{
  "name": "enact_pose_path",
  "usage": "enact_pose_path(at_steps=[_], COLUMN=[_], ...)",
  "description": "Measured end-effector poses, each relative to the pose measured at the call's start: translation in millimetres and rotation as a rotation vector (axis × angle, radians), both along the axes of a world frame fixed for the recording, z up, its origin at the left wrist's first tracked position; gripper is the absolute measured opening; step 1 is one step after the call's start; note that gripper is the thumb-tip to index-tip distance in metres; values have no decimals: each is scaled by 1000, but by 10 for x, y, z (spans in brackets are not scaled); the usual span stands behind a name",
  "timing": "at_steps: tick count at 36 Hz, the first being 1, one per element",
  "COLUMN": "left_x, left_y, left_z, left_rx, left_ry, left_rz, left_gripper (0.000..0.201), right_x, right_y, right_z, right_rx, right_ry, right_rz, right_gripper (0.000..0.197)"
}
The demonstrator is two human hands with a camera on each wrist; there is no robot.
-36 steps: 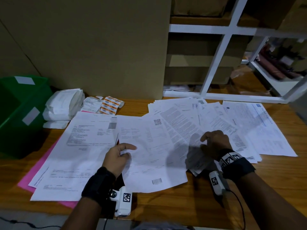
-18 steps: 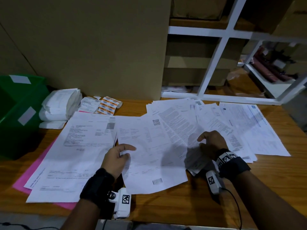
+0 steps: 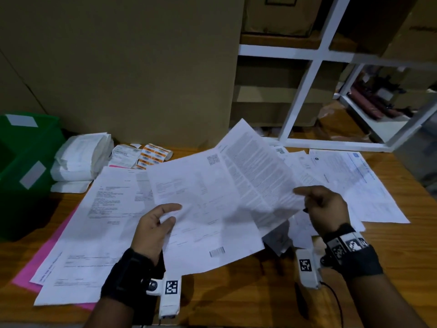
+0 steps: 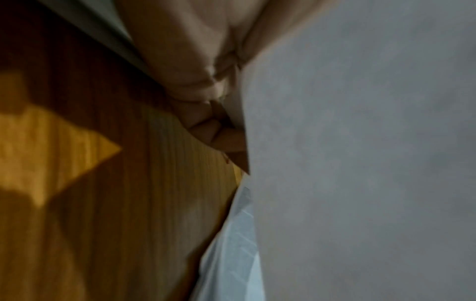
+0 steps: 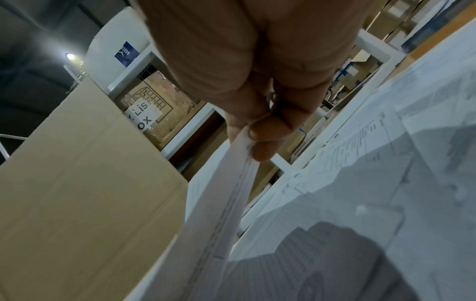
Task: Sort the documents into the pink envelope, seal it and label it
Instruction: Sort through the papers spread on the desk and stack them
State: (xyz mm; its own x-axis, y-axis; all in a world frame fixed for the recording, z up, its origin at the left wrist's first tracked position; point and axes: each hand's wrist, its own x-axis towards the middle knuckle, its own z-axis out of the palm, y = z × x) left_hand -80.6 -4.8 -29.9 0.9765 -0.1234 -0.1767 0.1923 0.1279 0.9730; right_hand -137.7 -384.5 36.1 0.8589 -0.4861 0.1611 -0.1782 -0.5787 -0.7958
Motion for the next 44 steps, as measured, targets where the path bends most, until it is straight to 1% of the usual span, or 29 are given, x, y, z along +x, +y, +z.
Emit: enact_pose_path(at_steps=[2, 3, 7, 9, 11, 12, 14, 17, 22, 26, 29, 31, 32, 33, 34, 35, 38, 39, 41, 44], left_x=[-1, 1, 56, 89, 123, 142, 160, 171, 188, 151, 115, 98, 89, 80, 63, 56, -39, -86, -171, -242], left_y=[-41, -65, -98, -97, -103, -106, -119, -137, -126, -70, -83, -117, -138, -155, -159, -139, -47, -10, 49, 46], left_z=[81, 109, 117, 89, 70, 61, 72, 87, 118, 242, 358, 395, 415, 427, 445, 458, 485, 487, 479, 462], left_rx=[-158, -199, -248, -202, -87, -21, 52, 79, 77, 114, 179, 226, 253, 274, 290, 297, 319, 331, 374, 508], left_ry=[80, 100, 126, 100, 42, 14, -15, -20, -33, -113, -163, -215, -241, -262, -279, -292, -312, -306, -301, -281], left_rz=[24, 33, 39, 5, -44, -66, -108, -155, -209, -247, -293, -306, -315, -320, -320, -313, -254, -236, -192, -158], left_gripper=[30, 29, 29, 29, 30, 31, 35, 37, 24, 28, 29, 27, 26, 24, 22, 21, 22, 24, 34, 60], right_x=[-45, -70, -145, -177, -198, -209, -232, -264, -311, -264, -157, -99, -72, -45, -21, 8, 73, 100, 135, 143], right_y=[86, 128, 245, 323, 434, 501, 624, 741, 838, 789, 766, 779, 786, 800, 811, 817, 824, 836, 887, 1004], right_z=[-50, -80, -200, -223, -220, -207, -168, -154, -170, -115, -83, -60, -42, -11, 16, 20, 12, -16, -69, -159], right_rx=[49, 73, 126, 148, 185, 230, 338, 405, 498, 636, 579, 439, 342, 246, 180, 159, 219, 238, 217, 176], right_ry=[-3, -6, -5, -6, -24, -36, -68, -90, -114, -90, -12, 42, 69, 82, 79, 59, -17, -26, -14, 43], right_rz=[21, 39, 77, 104, 131, 135, 139, 163, 243, 316, 453, 550, 578, 597, 609, 616, 610, 609, 629, 690], right_gripper=[39, 40, 52, 50, 44, 41, 37, 33, 19, 21, 19, 42, 49, 53, 52, 49, 41, 40, 42, 45])
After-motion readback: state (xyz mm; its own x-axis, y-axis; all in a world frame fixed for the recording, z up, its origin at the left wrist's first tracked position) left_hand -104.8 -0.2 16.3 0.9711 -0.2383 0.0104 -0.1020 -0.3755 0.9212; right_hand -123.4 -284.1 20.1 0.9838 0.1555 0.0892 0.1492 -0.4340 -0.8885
